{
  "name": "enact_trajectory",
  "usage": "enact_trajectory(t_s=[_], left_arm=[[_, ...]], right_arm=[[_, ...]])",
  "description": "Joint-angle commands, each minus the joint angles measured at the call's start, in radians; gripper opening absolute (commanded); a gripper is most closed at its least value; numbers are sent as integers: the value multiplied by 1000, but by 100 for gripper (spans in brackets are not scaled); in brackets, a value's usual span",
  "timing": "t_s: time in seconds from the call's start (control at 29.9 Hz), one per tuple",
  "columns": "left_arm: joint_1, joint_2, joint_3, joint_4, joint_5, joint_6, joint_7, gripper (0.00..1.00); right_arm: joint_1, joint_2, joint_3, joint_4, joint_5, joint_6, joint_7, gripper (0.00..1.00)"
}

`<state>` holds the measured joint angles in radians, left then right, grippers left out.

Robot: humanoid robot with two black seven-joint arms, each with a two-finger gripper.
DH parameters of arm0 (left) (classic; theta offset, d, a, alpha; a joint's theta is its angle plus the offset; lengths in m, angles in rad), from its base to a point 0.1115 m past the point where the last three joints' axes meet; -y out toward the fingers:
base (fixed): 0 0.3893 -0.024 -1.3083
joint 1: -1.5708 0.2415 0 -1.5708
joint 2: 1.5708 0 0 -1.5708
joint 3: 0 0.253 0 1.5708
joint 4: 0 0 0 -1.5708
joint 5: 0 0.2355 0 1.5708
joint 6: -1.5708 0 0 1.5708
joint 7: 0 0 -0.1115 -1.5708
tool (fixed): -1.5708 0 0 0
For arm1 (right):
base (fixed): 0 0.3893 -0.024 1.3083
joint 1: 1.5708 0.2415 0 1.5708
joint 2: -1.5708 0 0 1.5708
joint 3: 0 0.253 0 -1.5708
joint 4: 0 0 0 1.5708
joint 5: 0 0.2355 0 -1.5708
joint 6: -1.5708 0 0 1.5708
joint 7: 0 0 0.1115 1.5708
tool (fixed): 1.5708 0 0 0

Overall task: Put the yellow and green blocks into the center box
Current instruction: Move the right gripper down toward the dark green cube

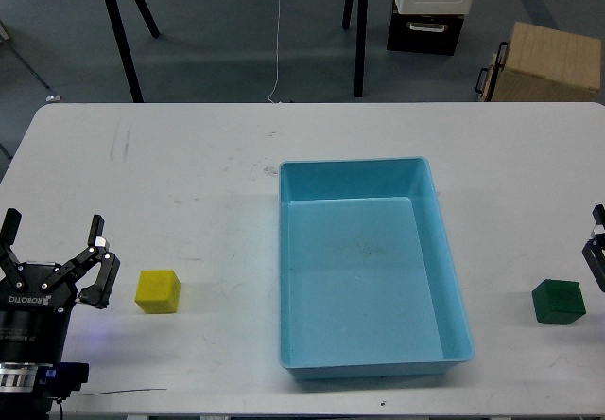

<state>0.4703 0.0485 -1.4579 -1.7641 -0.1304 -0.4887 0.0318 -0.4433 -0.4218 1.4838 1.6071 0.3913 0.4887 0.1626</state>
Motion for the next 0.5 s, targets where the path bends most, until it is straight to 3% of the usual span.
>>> enact_trajectory(t_s=[0.0, 0.23, 0.37, 0.47], left_arm=[[1, -4, 1, 0, 2, 0, -1, 100], [-13, -1, -4, 2, 3, 0, -1, 100], [-28, -4, -1, 5, 2, 0, -1, 100], [-55, -9, 1, 11, 2, 0, -1, 100]], right_arm=[[-8, 11, 10, -1, 0, 0, 5, 100], [66, -83, 27, 7, -58, -4, 3, 100], [240, -263, -43, 1, -204, -195, -1, 100], [407, -426, -184, -7, -242, -259, -9, 100]])
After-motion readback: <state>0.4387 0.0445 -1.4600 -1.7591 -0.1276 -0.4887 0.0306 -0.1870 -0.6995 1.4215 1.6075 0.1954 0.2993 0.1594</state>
